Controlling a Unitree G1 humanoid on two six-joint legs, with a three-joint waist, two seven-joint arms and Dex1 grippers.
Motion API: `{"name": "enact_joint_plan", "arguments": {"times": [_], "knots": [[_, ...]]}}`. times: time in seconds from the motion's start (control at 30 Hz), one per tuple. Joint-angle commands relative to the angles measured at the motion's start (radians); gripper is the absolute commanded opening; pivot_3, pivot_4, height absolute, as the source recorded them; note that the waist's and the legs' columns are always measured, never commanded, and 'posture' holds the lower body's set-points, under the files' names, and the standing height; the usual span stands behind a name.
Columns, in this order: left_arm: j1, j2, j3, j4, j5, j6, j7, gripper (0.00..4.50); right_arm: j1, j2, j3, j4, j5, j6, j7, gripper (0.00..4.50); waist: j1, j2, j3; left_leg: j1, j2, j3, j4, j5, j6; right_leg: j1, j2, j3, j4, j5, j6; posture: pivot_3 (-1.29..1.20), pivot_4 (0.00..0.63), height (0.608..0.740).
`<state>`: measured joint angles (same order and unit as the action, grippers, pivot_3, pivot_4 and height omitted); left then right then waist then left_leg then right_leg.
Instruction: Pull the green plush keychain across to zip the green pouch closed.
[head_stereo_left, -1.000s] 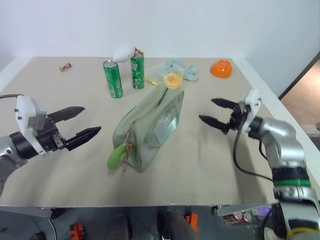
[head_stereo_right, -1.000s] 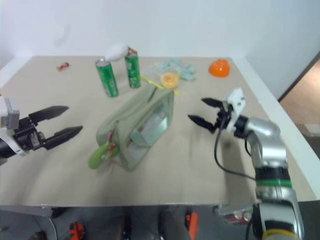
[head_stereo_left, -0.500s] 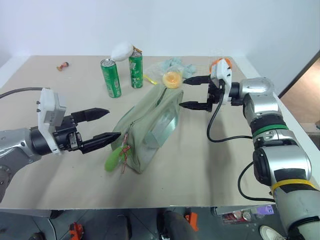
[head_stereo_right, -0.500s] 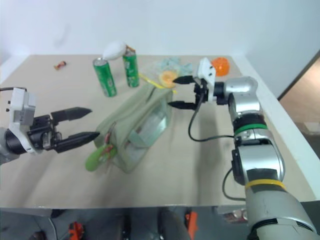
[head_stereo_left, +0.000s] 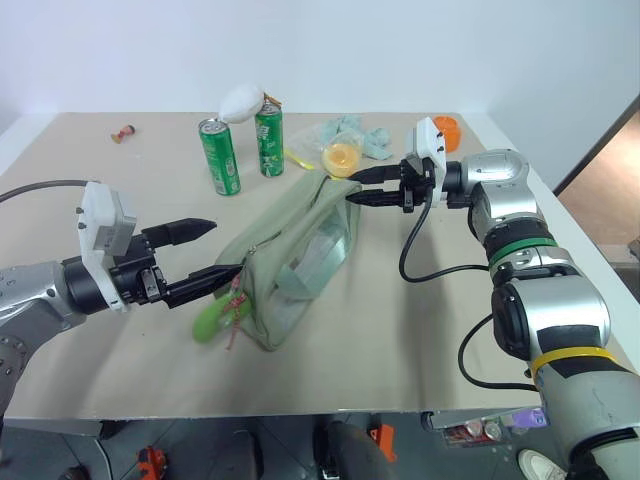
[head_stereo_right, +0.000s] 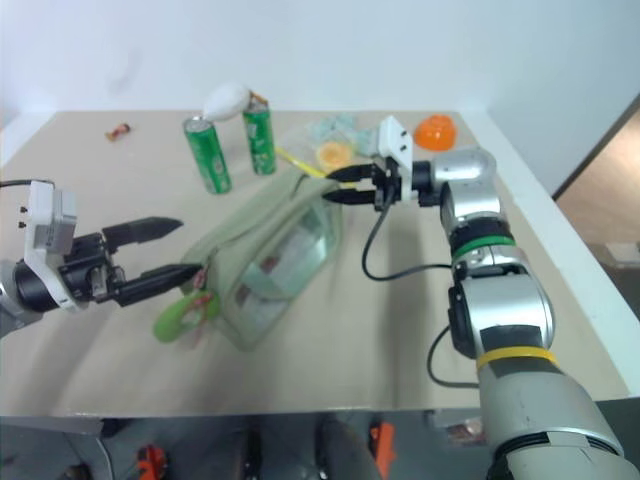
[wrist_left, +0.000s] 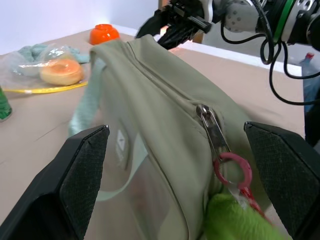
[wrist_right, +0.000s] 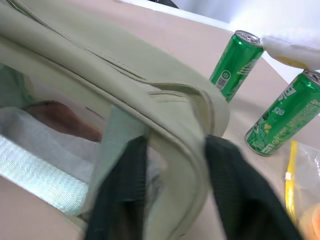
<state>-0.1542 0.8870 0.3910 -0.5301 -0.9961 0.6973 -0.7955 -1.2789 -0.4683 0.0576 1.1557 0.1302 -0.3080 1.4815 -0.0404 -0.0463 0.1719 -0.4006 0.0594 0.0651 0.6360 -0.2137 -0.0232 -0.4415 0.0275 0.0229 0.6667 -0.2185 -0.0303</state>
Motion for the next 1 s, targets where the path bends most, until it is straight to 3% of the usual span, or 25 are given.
{"name": "enact_joint_plan", "arguments": {"times": [0.03, 0.33, 0.47, 0.8, 1.0], "knots": [[0.002, -0.001, 0.026, -0.007, 0.014, -0.026, -0.008, 4.50, -0.025, -0.003, -0.028, -0.008, 0.008, -0.006, 0.035, 0.05, -0.001, 0.000, 0.000, 0.000, 0.000, 0.000, 0.000, 0.000, 0.000, 0.000, 0.000, 0.000, 0.000, 0.000, 0.000, 0.00, 0.150, 0.740], [0.023, -0.001, 0.028, 0.029, 0.059, -0.044, -0.036, 4.50, 0.074, -0.087, -0.066, -0.184, 0.062, 0.111, 0.074, 0.05, 0.000, 0.000, 0.000, 0.000, 0.000, 0.000, 0.000, 0.000, 0.000, 0.000, 0.000, 0.000, 0.000, 0.000, 0.000, 0.00, 0.150, 0.740], [0.035, -0.005, 0.019, 0.036, 0.073, -0.048, -0.046, 4.50, 0.213, -0.169, -0.094, -0.441, 0.107, 0.287, 0.002, 0.05, 0.006, 0.000, 0.000, 0.000, -0.001, 0.000, 0.000, 0.000, 0.000, 0.000, -0.002, 0.000, 0.000, 0.000, 0.001, 0.00, 0.150, 0.740], [0.009, 0.000, -0.020, 0.116, 0.145, -0.077, -0.098, 4.50, 0.688, -0.283, -0.203, -1.382, 0.343, 0.909, -0.318, 0.05, 0.016, 0.001, 0.000, 0.001, 0.000, 0.000, 0.000, 0.000, -0.001, 0.000, 0.000, 0.000, 0.001, -0.001, 0.001, 0.00, 0.150, 0.740], [-0.042, -0.013, -0.065, 0.160, 0.184, -0.091, -0.115, 4.50, 0.769, -0.220, -0.185, -1.529, 0.372, 0.966, -0.478, 0.05, 0.011, 0.000, 0.000, 0.003, 0.000, 0.000, 0.001, 0.001, -0.002, 0.001, 0.002, -0.001, 0.002, 0.001, 0.001, 0.00, 0.150, 0.740]]}}
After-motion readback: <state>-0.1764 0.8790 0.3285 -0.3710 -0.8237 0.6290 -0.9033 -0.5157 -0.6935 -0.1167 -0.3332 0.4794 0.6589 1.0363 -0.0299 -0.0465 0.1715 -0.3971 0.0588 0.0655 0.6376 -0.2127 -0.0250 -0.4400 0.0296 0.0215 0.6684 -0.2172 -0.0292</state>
